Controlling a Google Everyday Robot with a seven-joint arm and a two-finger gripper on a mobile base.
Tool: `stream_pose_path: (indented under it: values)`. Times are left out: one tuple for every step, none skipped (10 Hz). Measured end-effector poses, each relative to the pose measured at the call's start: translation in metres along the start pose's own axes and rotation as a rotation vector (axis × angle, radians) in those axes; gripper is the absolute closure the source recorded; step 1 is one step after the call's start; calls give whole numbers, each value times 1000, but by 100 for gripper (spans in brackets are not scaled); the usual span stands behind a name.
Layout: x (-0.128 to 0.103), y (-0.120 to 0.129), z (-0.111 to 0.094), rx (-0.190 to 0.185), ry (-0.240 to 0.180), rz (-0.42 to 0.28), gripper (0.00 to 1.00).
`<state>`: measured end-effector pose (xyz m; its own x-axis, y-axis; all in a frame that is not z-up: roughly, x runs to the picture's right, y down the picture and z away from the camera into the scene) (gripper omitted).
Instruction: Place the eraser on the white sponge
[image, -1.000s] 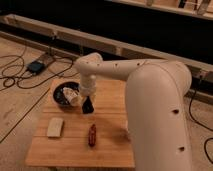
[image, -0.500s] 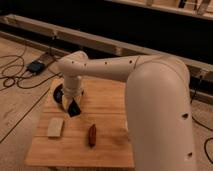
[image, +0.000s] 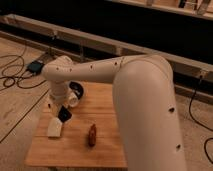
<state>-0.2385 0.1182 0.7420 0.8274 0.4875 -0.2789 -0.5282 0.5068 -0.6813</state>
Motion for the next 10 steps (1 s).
stream_pose_path:
  values:
    - [-3,7,6,3,5,-41,100]
    - [-5,13,12,9,13,-78,100]
    - [-5,19,18,17,25,-116,100]
    - [-6,24,23,21,32,-138,100]
    - [-6,27,27,24,41,-158,100]
    - [-6,31,33,26,48,-180,100]
    - [-8,35,40,25,53,-200,100]
    - [-10,38,46,24,55,-216,100]
    - [-11,39,52,23,58,-226,100]
    - [-12,39,58,22,62,-233,100]
